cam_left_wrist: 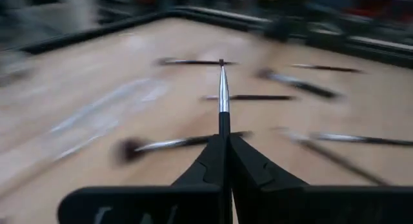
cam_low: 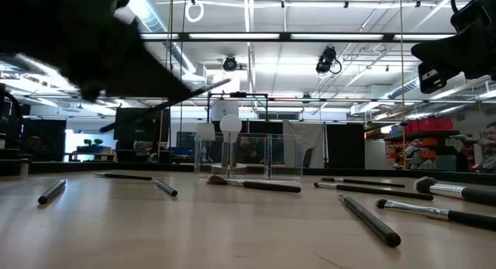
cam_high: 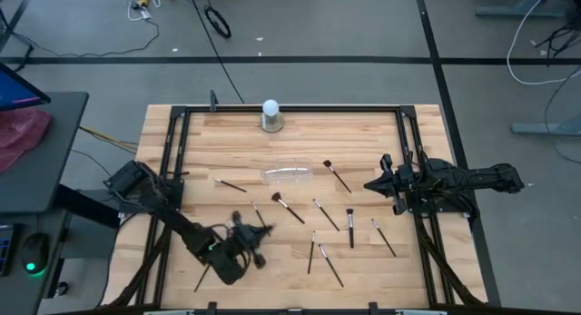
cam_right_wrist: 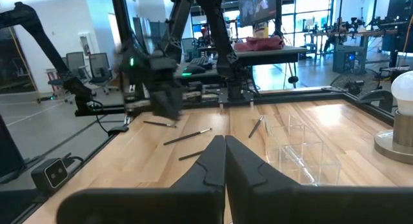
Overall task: Put items in baskets/containers
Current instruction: Put the bottom liner brush into the transparent organizer
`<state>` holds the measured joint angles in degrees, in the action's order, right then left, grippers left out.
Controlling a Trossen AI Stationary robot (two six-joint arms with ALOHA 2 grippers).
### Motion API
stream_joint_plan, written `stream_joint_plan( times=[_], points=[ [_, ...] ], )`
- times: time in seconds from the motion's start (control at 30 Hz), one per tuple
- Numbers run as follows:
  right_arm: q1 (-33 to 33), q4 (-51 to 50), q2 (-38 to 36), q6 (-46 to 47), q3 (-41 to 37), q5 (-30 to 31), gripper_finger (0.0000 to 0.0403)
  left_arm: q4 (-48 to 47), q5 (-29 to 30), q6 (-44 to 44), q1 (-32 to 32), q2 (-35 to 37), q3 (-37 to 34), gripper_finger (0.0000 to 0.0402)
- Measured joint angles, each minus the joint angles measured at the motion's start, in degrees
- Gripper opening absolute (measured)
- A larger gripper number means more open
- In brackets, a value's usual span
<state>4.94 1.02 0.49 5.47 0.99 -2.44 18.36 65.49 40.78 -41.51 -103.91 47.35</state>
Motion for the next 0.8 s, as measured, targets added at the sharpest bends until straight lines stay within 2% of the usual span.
stream_joint_plan(
  times=[0.1,0.2,0.3,0.4,0.57,0.7,0.8],
  points=[
    [0.0,0.0,0.0,0.0,0.0,0.0,0.0004,17.6,-8.9,-21.1,2.1,0.1,0.0,0.0001],
    [0.0,0.0,0.0,0.0,0.0,0.0,0.0004,28.3,-18.1,-34.4,4.9,0.1,0.0,0.0001],
    [0.0,0.0,0.0,0.0,0.0,0.0,0.0004,34.2,-26.9,-40.0,8.7,0.1,0.0,0.0001],
    [0.0,0.0,0.0,0.0,0.0,0.0,0.0004,34.1,-32.3,-39.9,12.6,0.1,0.0,0.0001],
    [0.0,2.8,0.0,0.0,0.0,0.0,0.0004,31.0,-33.8,-38.6,15.4,0.1,0.0,0.0],
    [0.0,5.7,0.0,0.4,0.0,0.0,0.0004,28.9,-29.4,-40.7,14.2,0.7,0.0,0.0],
    [0.0,6.5,0.0,10.2,0.0,0.0,0.0004,27.5,-26.3,-41.4,12.5,1.0,0.0,0.0001]
  ],
)
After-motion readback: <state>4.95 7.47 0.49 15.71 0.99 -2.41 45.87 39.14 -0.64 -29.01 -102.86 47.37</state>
